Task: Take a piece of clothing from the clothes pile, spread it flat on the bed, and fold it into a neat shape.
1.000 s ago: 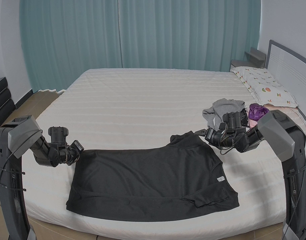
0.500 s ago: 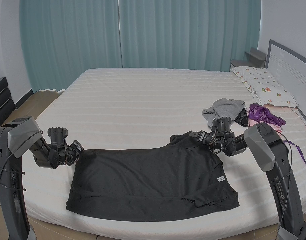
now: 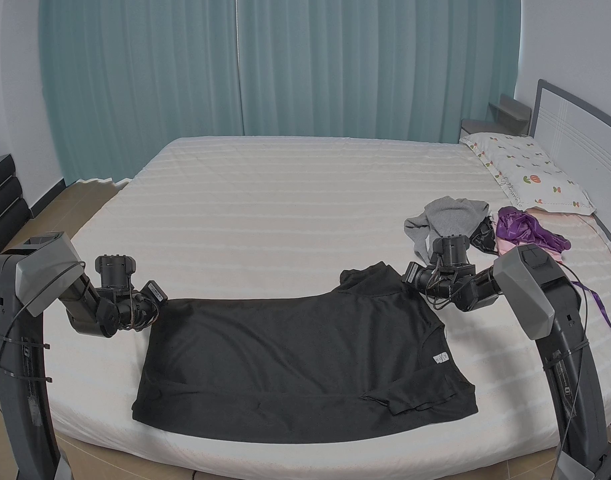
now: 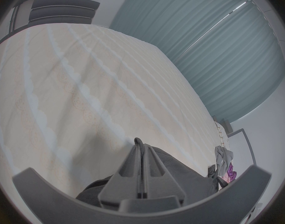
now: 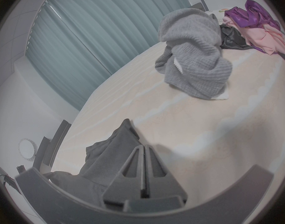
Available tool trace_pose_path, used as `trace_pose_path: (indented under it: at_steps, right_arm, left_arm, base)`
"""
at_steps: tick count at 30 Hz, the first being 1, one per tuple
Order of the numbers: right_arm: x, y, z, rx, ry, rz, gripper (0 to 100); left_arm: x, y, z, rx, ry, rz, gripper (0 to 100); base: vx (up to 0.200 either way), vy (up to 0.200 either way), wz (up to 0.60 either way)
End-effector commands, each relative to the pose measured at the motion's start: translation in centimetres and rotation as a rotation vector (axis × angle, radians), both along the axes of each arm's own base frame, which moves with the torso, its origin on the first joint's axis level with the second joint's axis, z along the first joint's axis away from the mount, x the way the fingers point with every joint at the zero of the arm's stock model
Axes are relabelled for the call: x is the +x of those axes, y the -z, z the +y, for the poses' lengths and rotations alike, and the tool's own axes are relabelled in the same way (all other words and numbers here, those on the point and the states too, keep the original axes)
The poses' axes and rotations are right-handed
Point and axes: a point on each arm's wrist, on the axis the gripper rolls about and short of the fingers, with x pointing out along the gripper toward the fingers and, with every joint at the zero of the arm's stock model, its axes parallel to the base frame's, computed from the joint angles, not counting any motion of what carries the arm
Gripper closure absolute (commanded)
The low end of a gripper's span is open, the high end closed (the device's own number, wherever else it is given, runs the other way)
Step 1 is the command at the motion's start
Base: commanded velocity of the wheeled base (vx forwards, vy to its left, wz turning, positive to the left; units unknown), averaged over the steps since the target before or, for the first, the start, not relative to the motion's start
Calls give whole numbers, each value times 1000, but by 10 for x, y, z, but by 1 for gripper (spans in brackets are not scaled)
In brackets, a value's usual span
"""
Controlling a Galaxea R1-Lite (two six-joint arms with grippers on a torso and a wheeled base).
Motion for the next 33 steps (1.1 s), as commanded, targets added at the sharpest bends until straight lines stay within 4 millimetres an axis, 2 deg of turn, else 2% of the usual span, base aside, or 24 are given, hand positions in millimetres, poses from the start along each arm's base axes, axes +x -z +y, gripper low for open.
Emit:
trace_pose_path:
  at_steps: [1, 10, 14, 17, 20, 23, 26, 30, 33]
  right_arm:
    - [-2, -17, -10, 5, 14, -13, 100]
    - [-16, -27, -21, 30, -7, 21, 100]
    - [-18, -36, -25, 38, -1, -4, 100]
    - [-24, -51, -26, 104, 1, -43, 100]
    - [-30, -53, -27, 124, -13, -70, 100]
    - [-32, -64, -29, 138, -10, -103, 100]
    - [-35, -69, -30, 150, -3, -104, 100]
    - [-40, -65, -29, 150, 1, -91, 100]
    - [-42, -73, -30, 164, 6, -117, 100]
  left_arm:
    - [0, 1, 0, -1, -1, 0, 100]
    - [0, -5, 0, 0, -3, -10, 100]
    - [-2, -11, 0, -1, -4, -19, 100]
    - [-5, -23, 1, 1, -5, -41, 100]
    - [-9, -29, 1, 2, -7, -47, 100]
    - [-11, -34, 1, 5, -7, -55, 100]
    - [-13, -37, 2, 5, -8, -59, 100]
    - [-14, -40, 0, 3, -9, -62, 100]
    - [-14, -43, 1, 6, -14, -75, 100]
  base:
    - [0, 0, 0]
    - [0, 0, 0]
    - [0, 0, 0]
    - [0, 0, 0]
    - [0, 0, 0]
    - [0, 0, 0]
    - [0, 0, 0]
    - [0, 0, 0]
    - [0, 0, 0]
